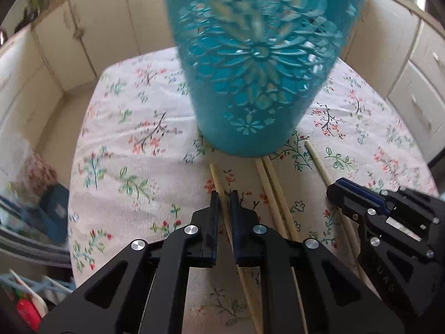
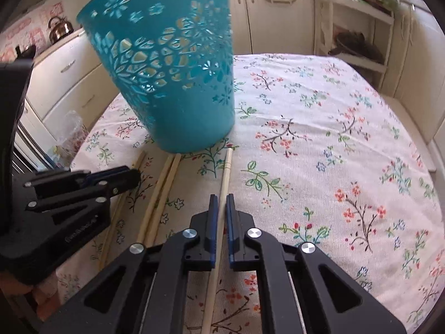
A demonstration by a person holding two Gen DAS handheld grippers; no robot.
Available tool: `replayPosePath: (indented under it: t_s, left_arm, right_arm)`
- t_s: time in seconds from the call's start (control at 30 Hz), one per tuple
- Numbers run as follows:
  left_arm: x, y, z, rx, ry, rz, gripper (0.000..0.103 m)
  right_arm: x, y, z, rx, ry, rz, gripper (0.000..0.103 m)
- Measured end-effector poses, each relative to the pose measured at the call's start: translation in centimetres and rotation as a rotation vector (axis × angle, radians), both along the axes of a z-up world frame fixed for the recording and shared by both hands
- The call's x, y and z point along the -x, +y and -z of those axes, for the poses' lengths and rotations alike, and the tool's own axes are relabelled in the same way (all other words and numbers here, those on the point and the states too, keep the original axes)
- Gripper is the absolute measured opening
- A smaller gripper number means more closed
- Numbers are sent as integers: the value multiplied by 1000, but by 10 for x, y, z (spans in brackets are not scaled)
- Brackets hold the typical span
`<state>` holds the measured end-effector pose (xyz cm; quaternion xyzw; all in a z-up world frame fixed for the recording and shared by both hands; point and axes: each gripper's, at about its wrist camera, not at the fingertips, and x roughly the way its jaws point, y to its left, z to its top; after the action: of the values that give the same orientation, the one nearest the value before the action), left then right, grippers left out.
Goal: Organize utensils
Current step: 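Grasp the chopstick with the left gripper while the right gripper releases it, then lift the chopstick over the teal bin with the left gripper and release it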
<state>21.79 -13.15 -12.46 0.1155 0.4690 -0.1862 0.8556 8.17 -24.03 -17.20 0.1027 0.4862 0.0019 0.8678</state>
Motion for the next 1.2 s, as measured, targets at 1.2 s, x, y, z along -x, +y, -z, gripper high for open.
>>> replayPosePath:
  t_s: [1.2]
  left_arm:
    - [64,18,-57,154,-150,123,5]
  right_arm:
    - [0,-14,2,-88,-12,23,9]
